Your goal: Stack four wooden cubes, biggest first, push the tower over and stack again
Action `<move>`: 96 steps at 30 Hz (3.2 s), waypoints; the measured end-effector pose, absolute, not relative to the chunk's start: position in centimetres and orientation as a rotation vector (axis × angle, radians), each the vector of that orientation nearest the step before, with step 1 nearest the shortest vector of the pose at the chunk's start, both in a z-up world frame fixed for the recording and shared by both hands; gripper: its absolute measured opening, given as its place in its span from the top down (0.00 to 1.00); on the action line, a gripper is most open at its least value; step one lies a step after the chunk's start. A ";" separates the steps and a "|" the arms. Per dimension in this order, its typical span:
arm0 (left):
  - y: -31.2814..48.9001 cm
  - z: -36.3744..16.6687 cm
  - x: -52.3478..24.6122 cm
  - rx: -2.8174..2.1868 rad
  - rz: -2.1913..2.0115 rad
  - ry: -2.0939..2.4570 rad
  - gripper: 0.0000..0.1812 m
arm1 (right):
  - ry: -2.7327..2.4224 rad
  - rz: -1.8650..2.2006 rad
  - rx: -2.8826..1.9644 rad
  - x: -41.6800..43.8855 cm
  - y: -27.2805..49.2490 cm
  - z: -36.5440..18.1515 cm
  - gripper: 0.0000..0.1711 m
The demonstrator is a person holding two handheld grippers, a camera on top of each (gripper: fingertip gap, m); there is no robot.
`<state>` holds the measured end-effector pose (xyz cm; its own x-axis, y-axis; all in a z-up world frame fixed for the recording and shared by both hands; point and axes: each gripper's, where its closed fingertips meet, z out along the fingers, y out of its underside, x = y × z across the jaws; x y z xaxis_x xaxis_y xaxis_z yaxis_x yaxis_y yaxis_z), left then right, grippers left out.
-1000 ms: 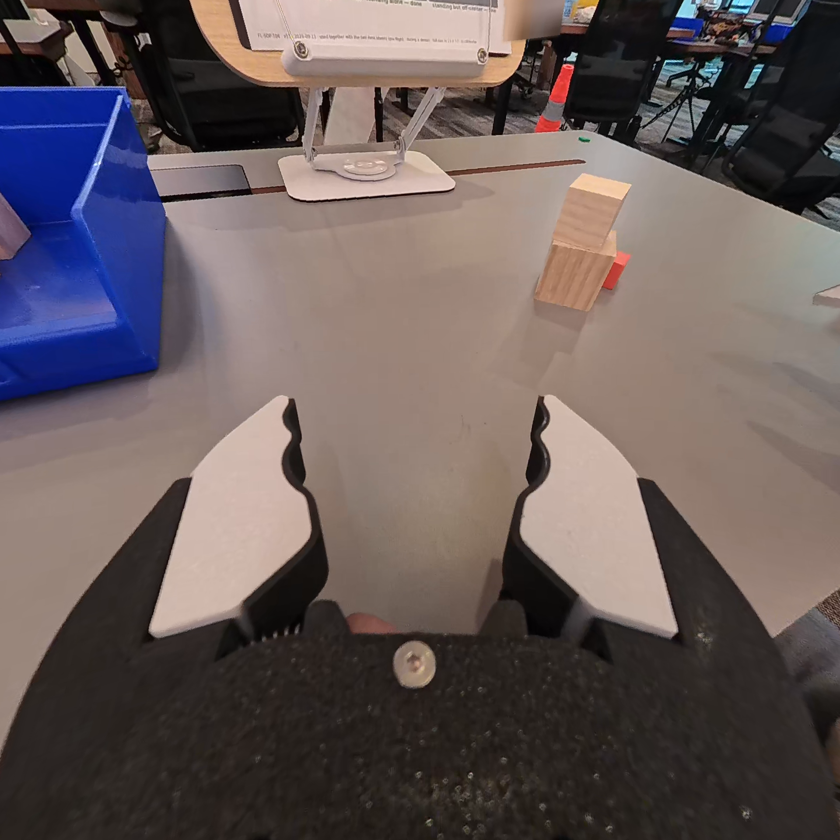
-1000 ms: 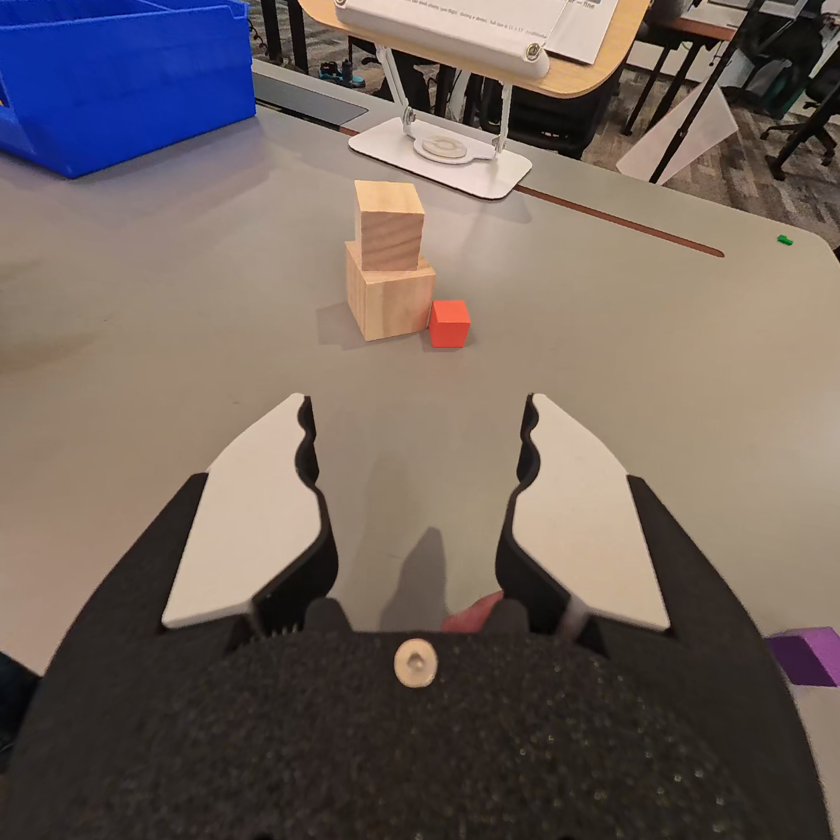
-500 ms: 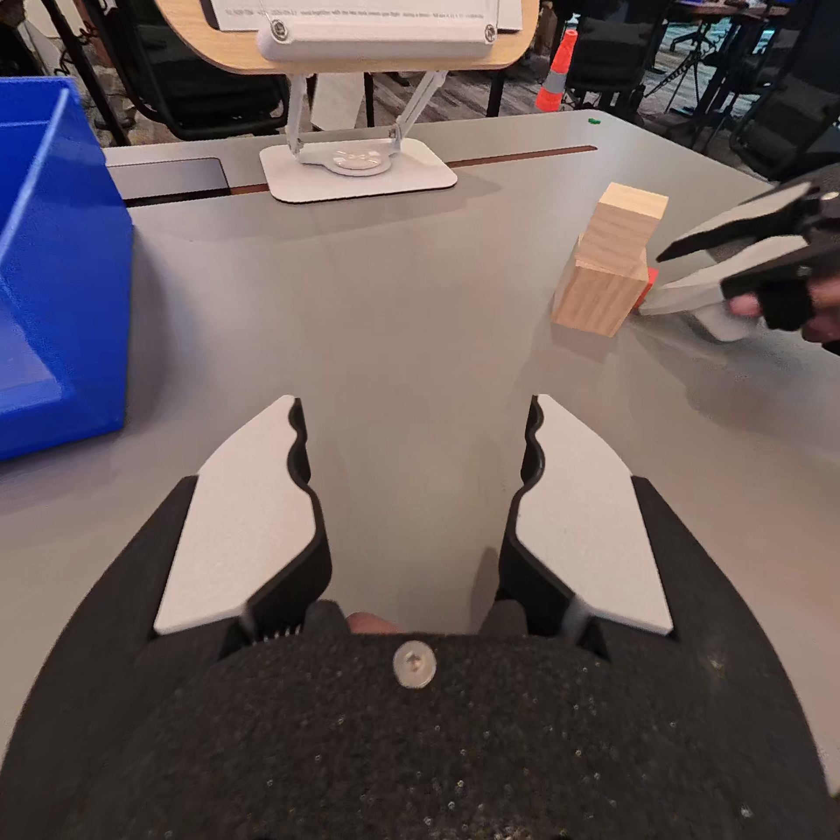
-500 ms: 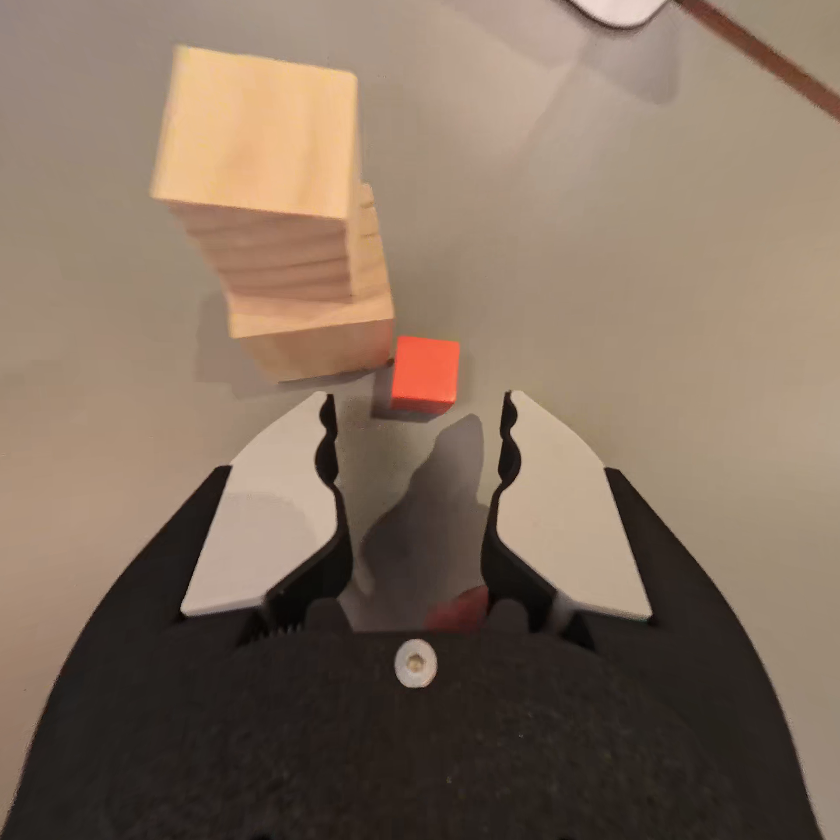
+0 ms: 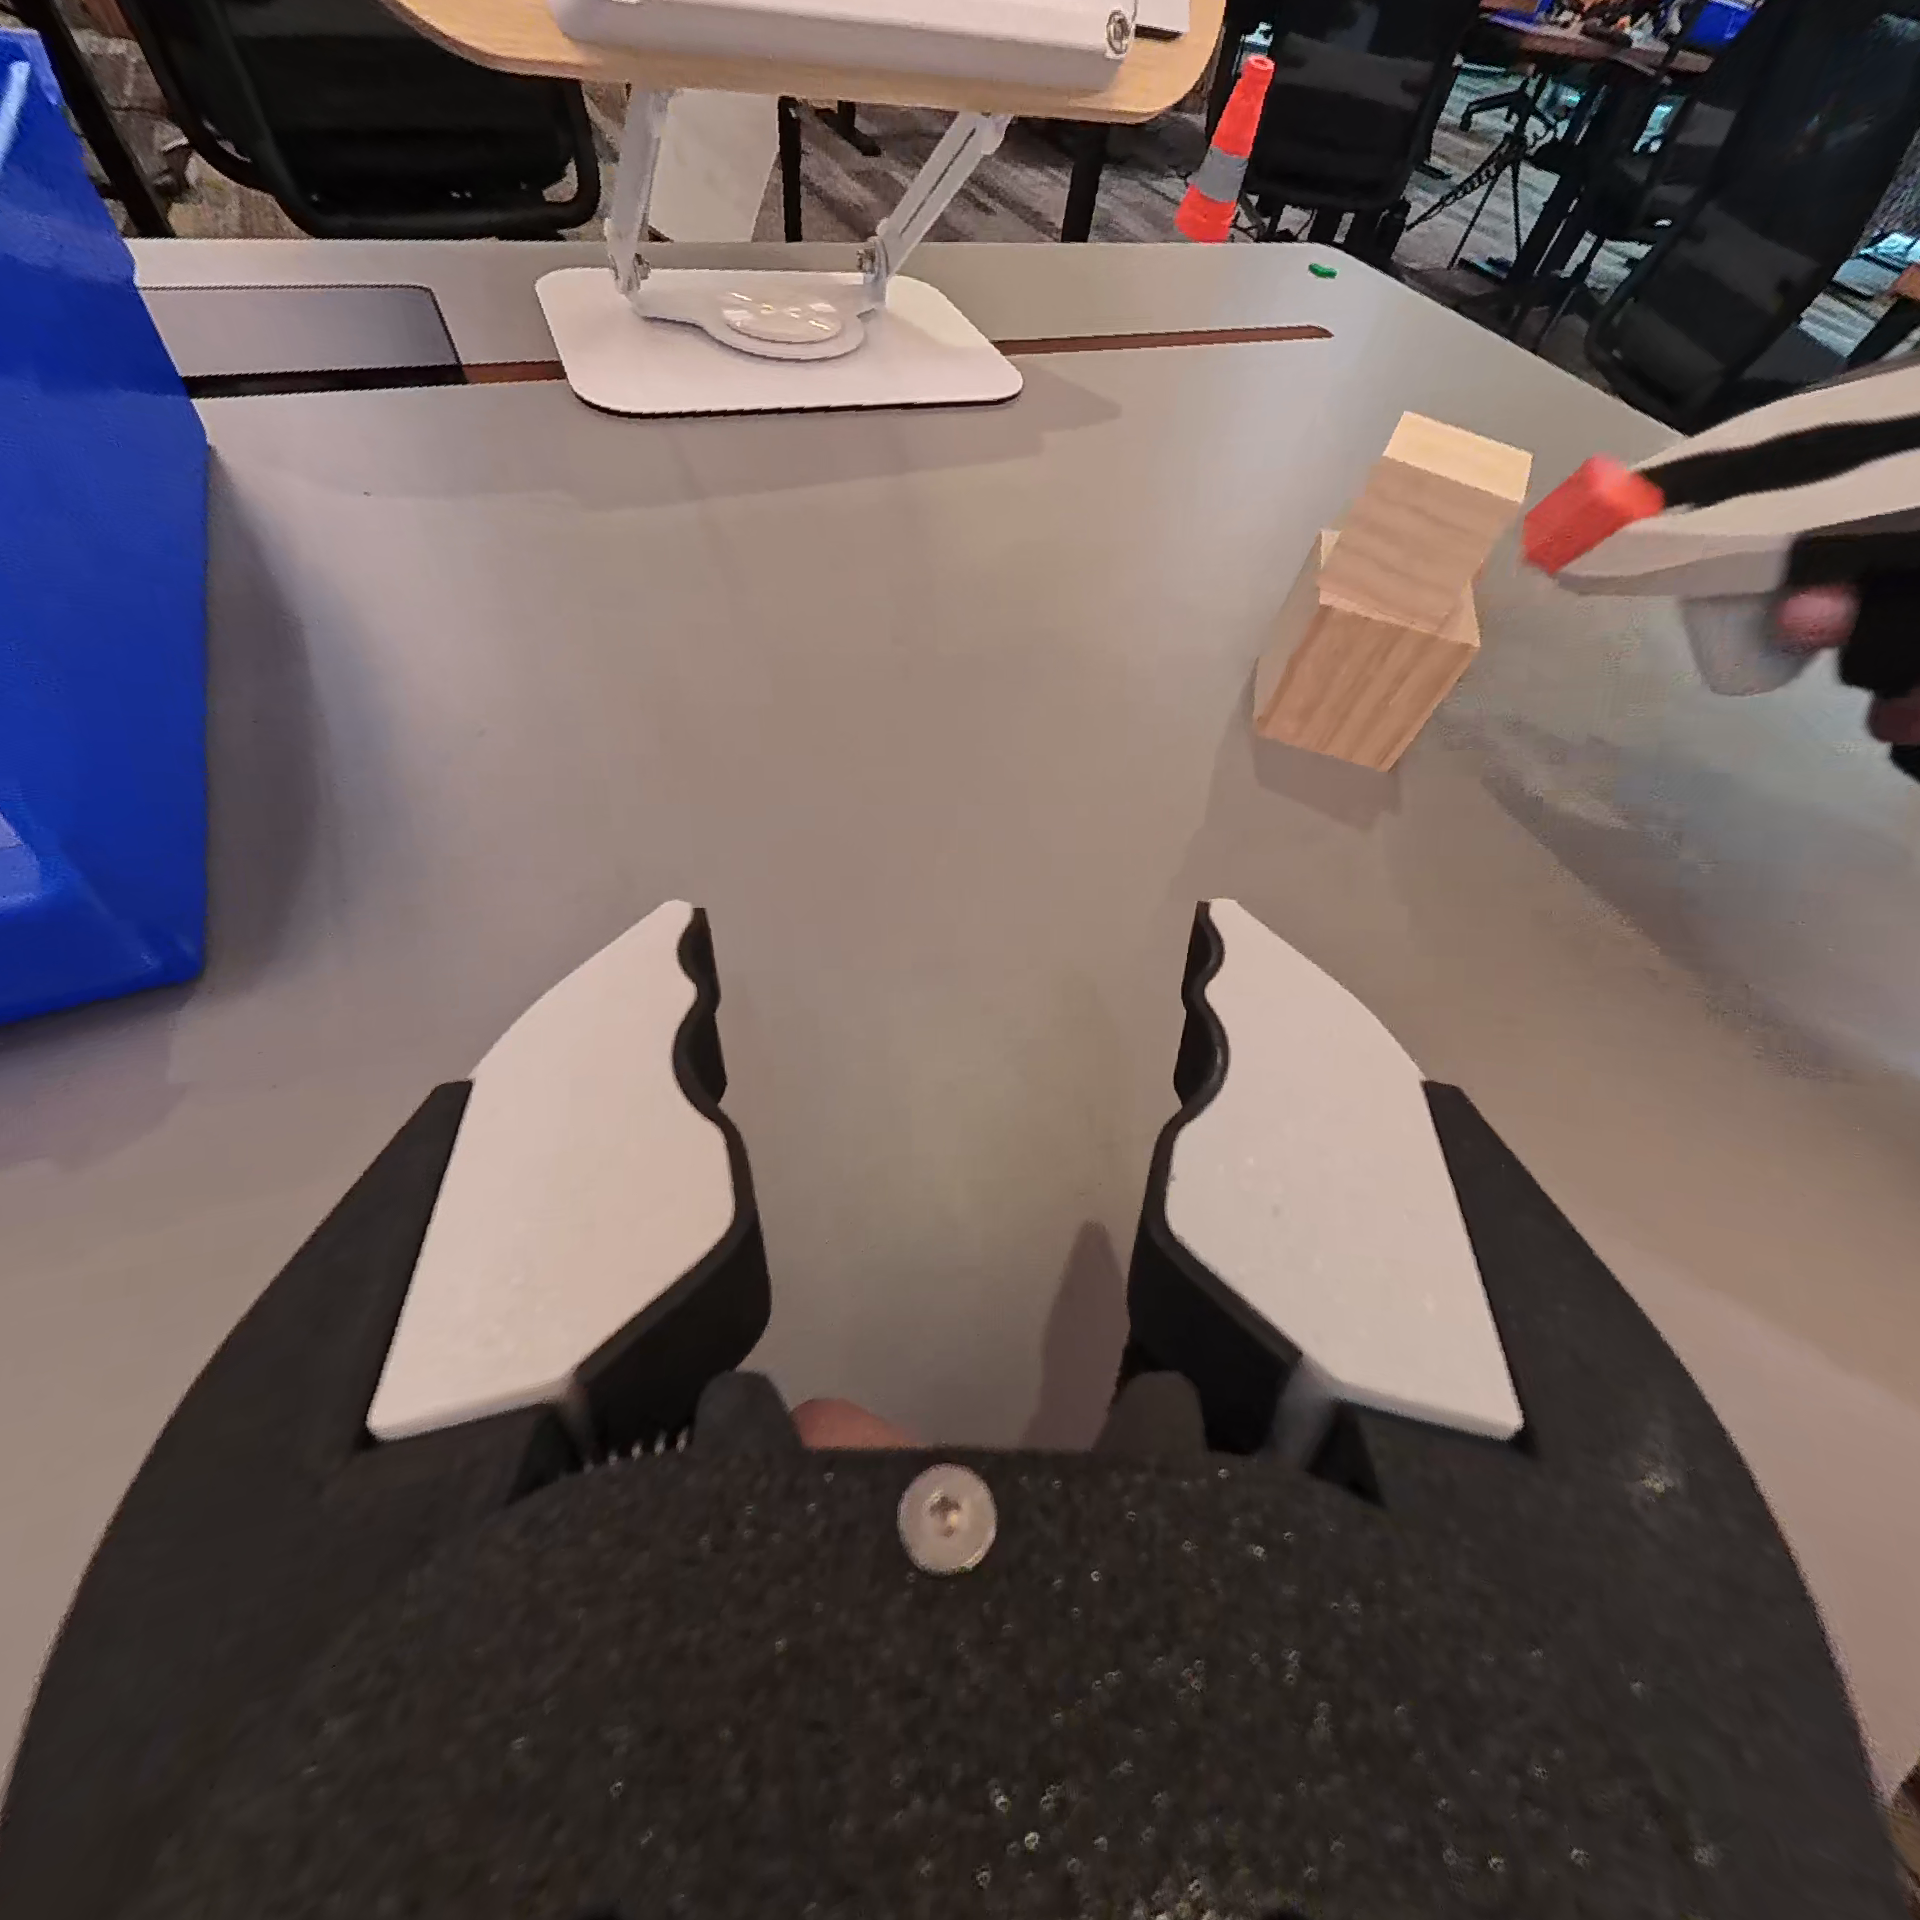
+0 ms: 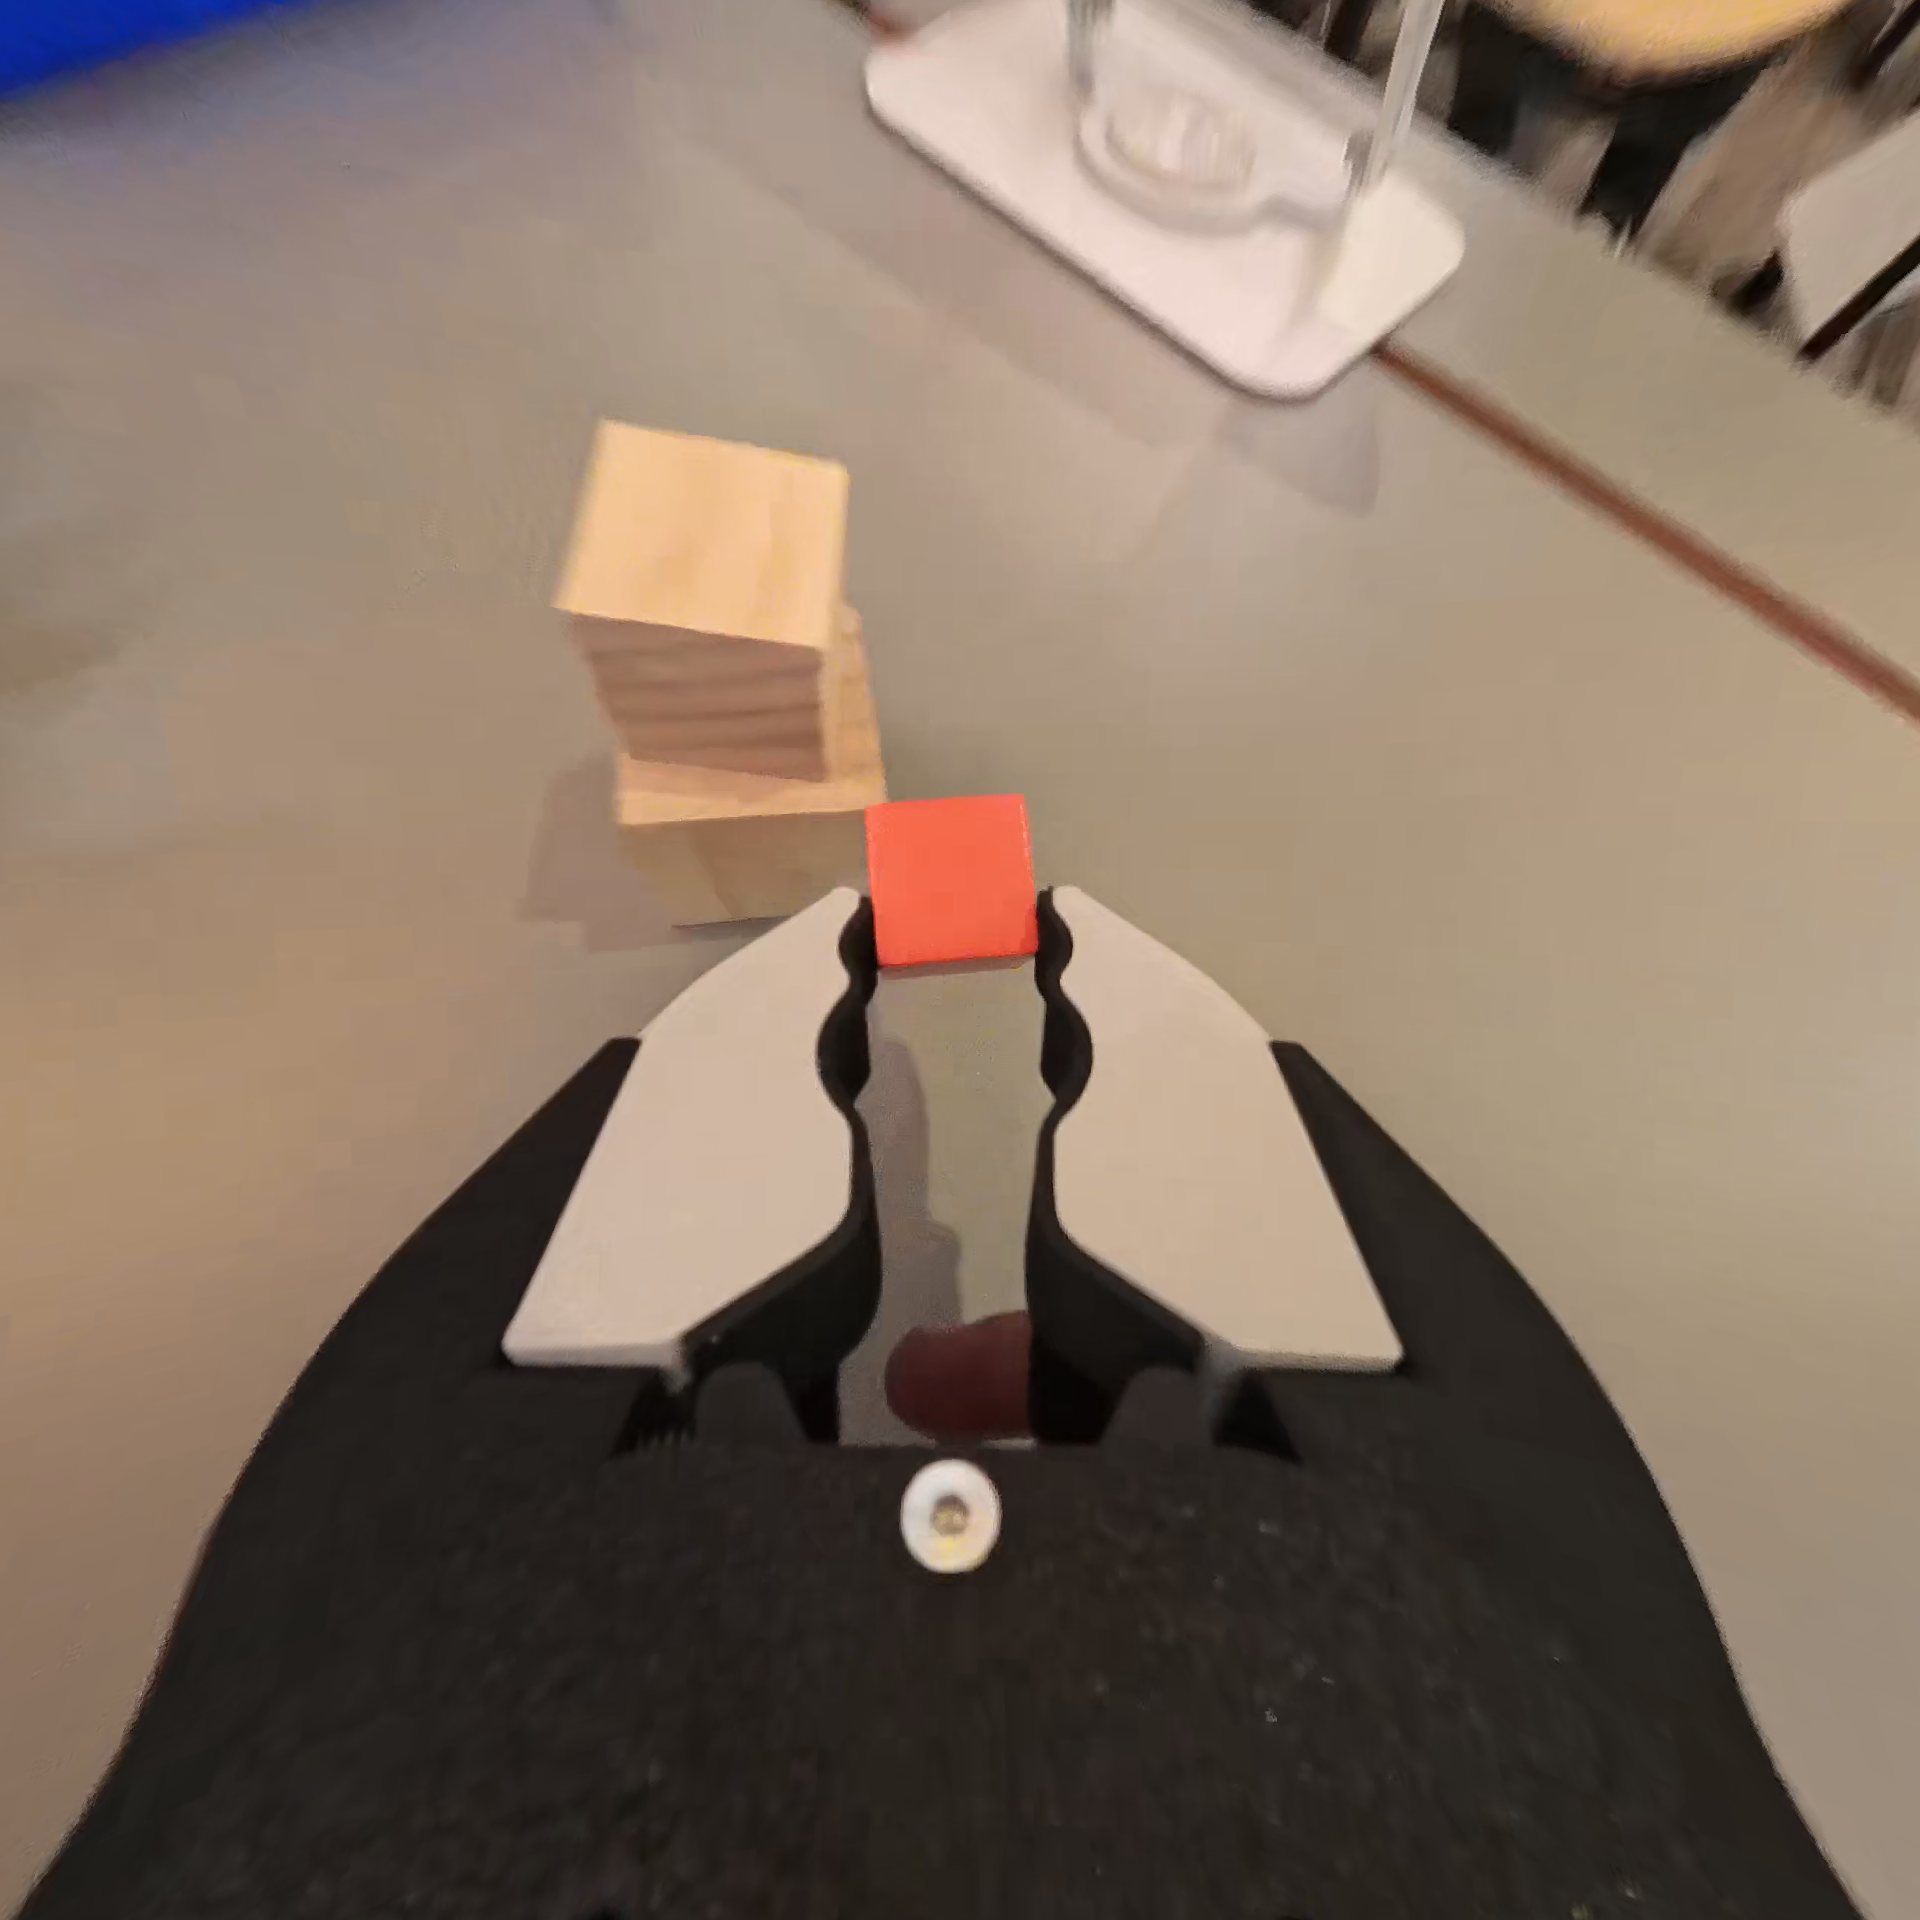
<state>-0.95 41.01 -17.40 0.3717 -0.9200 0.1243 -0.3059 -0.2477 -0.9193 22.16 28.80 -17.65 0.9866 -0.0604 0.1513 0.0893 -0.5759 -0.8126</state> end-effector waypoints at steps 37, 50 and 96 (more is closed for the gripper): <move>42.9 -16.9 -1.4 -1.739 -0.822 1.103 0.54 | -0.009 -0.030 -2.484 18.6 34.0 -14.9 0.83; 42.0 -16.7 -1.0 -1.706 -0.839 1.127 0.54 | -0.030 -0.161 -2.266 18.8 32.3 -10.7 0.64; 40.8 -17.1 -1.6 -1.737 -0.896 1.081 0.54 | 0.711 -0.462 -2.219 33.2 5.4 -22.0 0.63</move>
<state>-1.63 40.83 -17.10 0.3618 -0.9242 0.1222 -0.2922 -0.2369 -0.9265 33.20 5.42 -22.05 0.7805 -0.6162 0.1052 -0.3463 -0.5664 -0.7479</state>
